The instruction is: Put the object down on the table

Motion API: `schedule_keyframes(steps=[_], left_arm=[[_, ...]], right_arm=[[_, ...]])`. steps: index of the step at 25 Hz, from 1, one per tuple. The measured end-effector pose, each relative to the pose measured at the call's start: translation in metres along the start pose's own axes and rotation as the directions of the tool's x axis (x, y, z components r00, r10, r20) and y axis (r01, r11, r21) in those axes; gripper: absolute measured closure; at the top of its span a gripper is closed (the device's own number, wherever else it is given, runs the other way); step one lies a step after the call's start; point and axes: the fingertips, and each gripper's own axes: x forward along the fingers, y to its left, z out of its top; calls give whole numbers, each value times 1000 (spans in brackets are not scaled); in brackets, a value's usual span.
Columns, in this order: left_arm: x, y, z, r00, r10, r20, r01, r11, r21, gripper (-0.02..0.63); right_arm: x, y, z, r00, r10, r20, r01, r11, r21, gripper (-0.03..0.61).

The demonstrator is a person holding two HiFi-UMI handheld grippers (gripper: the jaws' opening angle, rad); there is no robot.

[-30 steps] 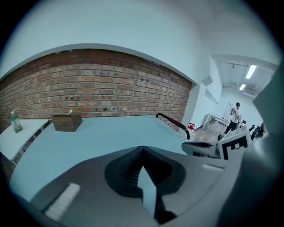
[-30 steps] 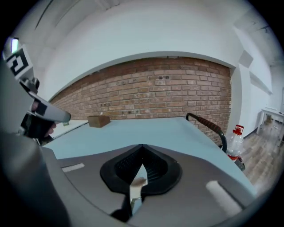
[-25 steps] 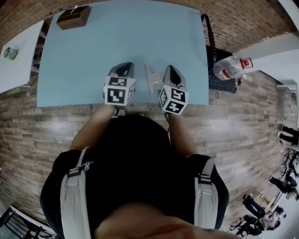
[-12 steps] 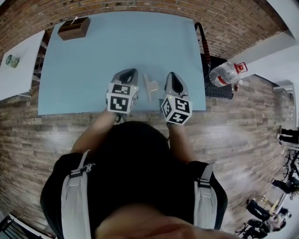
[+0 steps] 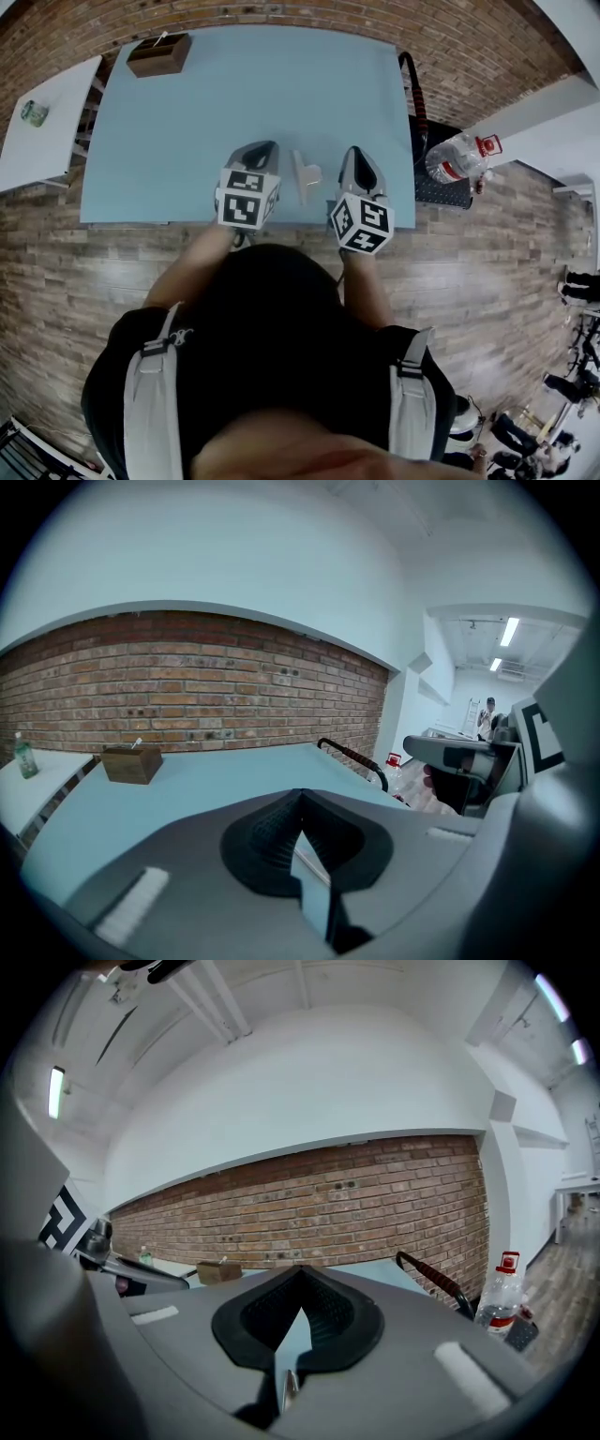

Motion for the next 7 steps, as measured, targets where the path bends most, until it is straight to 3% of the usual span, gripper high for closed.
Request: schedule_keyframes(steps=[7], left_arm=[[-3, -6, -3, 1000, 19, -3, -19, 1000, -3, 614]], right_arm=[[-5, -6, 0, 1000, 23, 0, -23, 1000, 9, 566]])
